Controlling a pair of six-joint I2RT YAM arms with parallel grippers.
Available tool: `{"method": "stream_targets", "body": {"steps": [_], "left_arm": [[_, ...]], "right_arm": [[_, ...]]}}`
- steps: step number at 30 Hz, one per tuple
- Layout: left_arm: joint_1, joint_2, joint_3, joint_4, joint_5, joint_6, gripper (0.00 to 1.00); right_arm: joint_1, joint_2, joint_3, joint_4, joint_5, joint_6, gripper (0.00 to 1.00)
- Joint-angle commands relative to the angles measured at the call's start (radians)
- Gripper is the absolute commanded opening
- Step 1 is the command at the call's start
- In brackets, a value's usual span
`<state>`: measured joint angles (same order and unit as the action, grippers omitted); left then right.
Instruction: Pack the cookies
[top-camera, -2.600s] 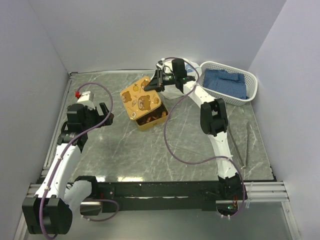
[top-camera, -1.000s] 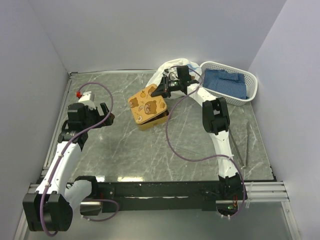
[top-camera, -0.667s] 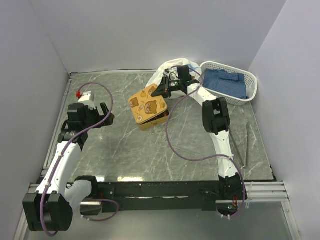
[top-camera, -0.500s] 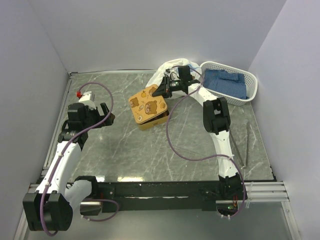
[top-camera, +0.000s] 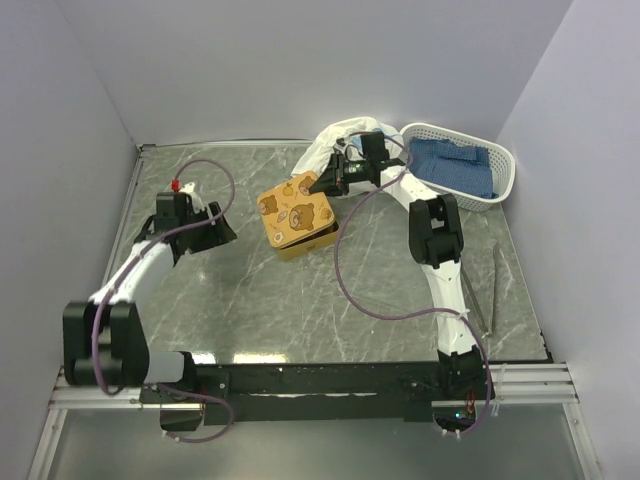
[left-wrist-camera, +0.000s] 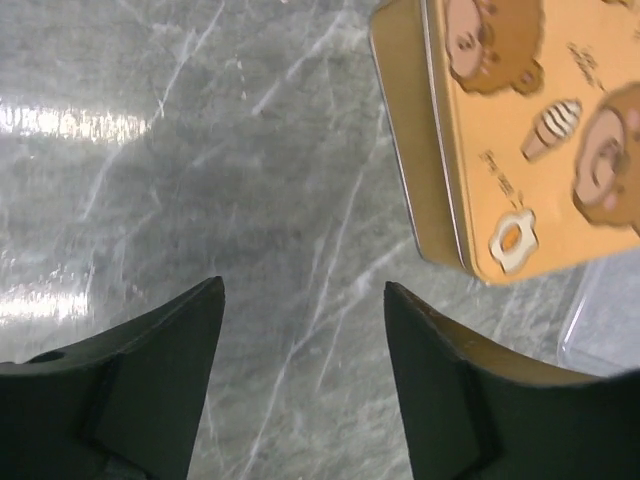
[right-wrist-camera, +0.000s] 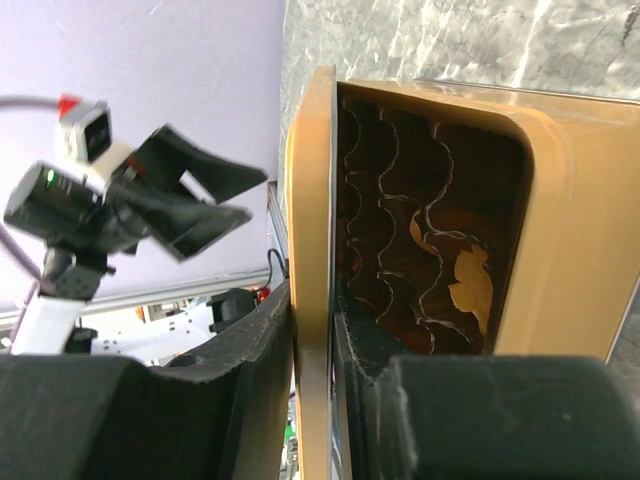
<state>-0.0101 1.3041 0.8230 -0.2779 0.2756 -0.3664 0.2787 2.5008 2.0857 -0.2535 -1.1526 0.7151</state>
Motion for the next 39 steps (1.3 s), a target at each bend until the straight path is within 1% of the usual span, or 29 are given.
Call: {"method": "stream_targets", "body": {"steps": [1,2,3,6,7,9,10,15,19,24,28,34,39], "left_arm": [[-0.046,0.141,0.155,-0.006,-0.025,-0.082,0.69],[-0.06,0.206,0.186,-0.018,-0.047,-0.086,0.68],[-0.076,0.24,0.246,-0.041,-0.059,-0.086,0.67],[-0.125,0.368,0.349,-0.081,-0.082,-0.095,0.64],[-0.148,0.418,0.37,-0.089,-0.088,-0.094,0.63],[-0.172,0.448,0.407,-0.092,-0.101,-0.097,0.63],[-0.179,0.461,0.412,-0.09,-0.105,-0.1,0.63],[-0.186,0.457,0.409,-0.08,-0.124,-0.106,0.63],[-0.186,0.44,0.393,-0.083,-0.142,-0.101,0.64],[-0.179,0.396,0.372,-0.063,-0.179,-0.097,0.65],[-0.166,0.371,0.358,-0.047,-0.162,-0.094,0.67],[-0.162,0.389,0.361,-0.05,-0.131,-0.091,0.68],[-0.162,0.405,0.364,-0.052,-0.118,-0.089,0.69]], "right_arm": [[-0.021,-0.037,0.03,-0.003,-0.01,-0.016,0.26],[-0.022,-0.039,0.028,-0.001,-0.012,-0.014,0.25],[-0.024,-0.042,0.027,0.0,-0.012,-0.014,0.24],[-0.024,-0.048,0.019,0.014,-0.021,-0.003,0.18],[-0.024,-0.051,0.011,0.032,-0.025,0.01,0.15],[-0.024,-0.059,-0.006,0.055,-0.036,0.042,0.12],[-0.024,-0.06,-0.01,0.08,-0.041,0.055,0.09],[-0.022,-0.086,-0.055,0.138,-0.058,0.109,0.03],[-0.021,-0.105,-0.095,0.198,-0.075,0.147,0.02],[-0.018,-0.122,-0.11,0.185,-0.07,0.126,0.02],[-0.026,-0.122,-0.093,0.149,-0.061,0.101,0.02],[-0.041,-0.106,-0.076,0.117,-0.058,0.077,0.02],[-0.046,-0.094,-0.062,0.088,-0.055,0.052,0.05]]}}
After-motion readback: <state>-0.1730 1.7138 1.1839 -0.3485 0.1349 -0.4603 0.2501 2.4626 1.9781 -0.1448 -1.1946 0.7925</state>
